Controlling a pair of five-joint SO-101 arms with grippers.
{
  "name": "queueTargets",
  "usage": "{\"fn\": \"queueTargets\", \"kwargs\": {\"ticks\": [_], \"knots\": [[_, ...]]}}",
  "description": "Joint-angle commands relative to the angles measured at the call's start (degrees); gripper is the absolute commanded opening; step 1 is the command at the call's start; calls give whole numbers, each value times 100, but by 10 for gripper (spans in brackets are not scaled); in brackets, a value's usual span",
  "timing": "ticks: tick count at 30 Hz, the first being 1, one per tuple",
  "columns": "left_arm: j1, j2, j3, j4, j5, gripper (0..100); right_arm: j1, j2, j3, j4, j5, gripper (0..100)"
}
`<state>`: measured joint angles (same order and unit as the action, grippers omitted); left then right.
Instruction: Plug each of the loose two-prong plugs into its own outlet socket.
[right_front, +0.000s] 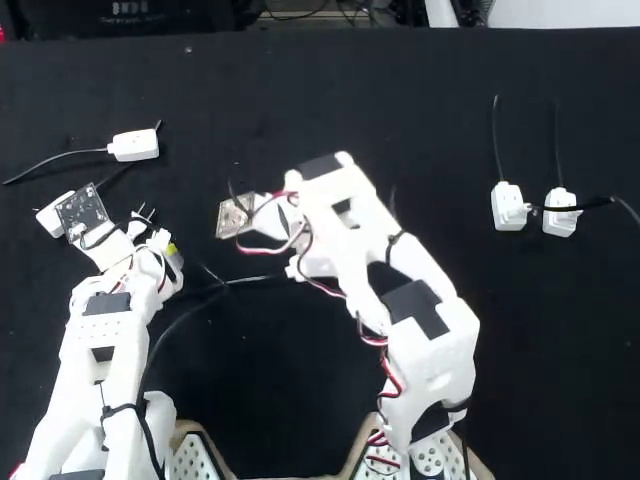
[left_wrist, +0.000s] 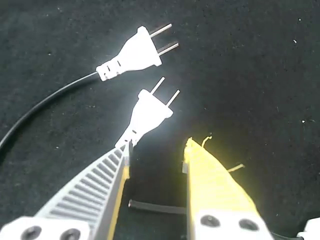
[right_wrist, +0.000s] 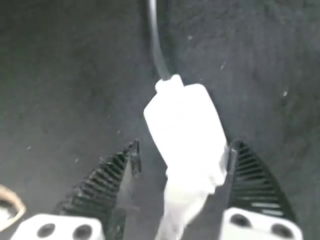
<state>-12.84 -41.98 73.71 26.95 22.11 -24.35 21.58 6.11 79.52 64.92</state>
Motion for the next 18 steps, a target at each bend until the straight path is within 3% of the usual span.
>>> {"fn": "queueTargets", "kwargs": {"ticks": [1,4,8,10,14,18], "knots": [[-57,-149,-189,-105,53,177,-88,-418,558,-923,26,258],[-57,-149,-189,-105,53,177,-18,-418,734,-1433,-343,220],[-48,-149,-189,-105,53,177,220,-418,312,-1635,-1284,2],[-48,-149,-189,-105,53,177,466,-426,-40,-1363,-1662,36],[-48,-141,-189,-105,53,177,1178,-488,-1024,-466,-2303,11],[-48,-141,-198,-105,53,177,2268,-453,-2141,440,-3912,11]]}}
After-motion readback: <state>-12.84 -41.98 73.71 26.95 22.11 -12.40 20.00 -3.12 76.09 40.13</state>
